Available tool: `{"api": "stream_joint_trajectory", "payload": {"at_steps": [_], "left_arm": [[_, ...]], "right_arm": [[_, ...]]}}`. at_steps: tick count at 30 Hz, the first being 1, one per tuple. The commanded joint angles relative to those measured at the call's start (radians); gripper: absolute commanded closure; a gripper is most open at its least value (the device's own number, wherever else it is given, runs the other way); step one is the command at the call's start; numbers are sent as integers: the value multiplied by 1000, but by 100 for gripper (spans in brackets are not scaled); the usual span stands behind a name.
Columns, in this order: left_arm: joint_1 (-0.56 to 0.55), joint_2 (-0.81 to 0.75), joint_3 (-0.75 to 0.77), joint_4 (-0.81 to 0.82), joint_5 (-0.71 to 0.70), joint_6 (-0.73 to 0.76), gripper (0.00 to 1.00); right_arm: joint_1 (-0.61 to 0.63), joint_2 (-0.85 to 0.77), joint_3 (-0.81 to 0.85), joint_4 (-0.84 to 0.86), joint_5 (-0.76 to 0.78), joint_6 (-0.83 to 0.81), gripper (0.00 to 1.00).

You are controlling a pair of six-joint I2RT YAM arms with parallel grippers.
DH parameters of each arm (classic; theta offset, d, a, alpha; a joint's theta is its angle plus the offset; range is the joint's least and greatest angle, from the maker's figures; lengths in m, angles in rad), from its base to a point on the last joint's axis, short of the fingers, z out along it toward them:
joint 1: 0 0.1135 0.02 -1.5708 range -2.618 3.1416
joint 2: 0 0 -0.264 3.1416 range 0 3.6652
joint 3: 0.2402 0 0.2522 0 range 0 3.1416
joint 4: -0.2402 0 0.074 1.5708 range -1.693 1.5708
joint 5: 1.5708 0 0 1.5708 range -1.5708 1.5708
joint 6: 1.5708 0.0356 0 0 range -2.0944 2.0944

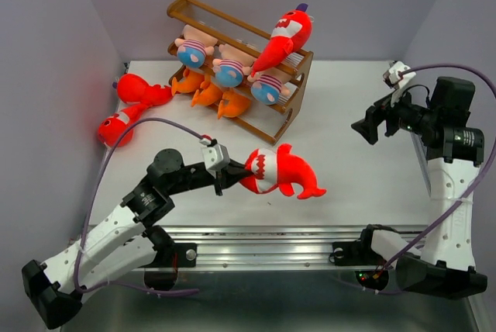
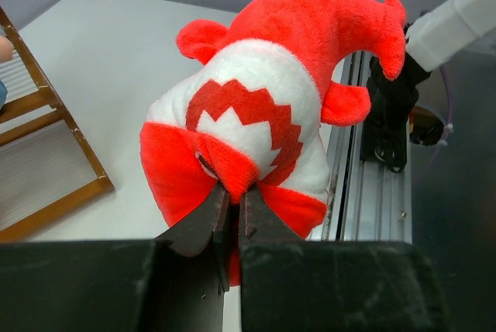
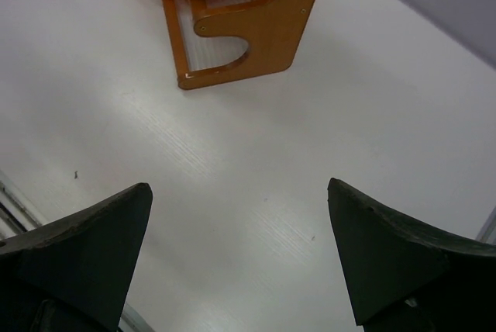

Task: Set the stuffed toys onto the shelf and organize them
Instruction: Pass the stuffed toy from the left arm to the right

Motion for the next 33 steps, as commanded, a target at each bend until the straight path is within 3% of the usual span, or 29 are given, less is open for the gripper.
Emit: {"api": "stream_joint_trajectory", "payload": {"at_steps": [1,4,13,20,28,33], "left_arm": [[-93,34,53,-15,-100,182,100],[-213,96,77,-31,-189,242,100],[-396,265,160,-40,-370,395,100],[-442,356,205,-22,-365,551,100],[-464,411,240,20,-363,676,100],[-465,452,263,44,-323,778,100]], "right_arm": [[-5,76,66,-285,-201,-185,0],[-5,131,62,-465,-255,-290,0],[24,105,-70,-465,-258,-298,0],[104,114,-211,-428,-311,-306,0],[239,145,-227,-384,-346,-244,0],[340,151,-234,-247,-326,-128,0]]}}
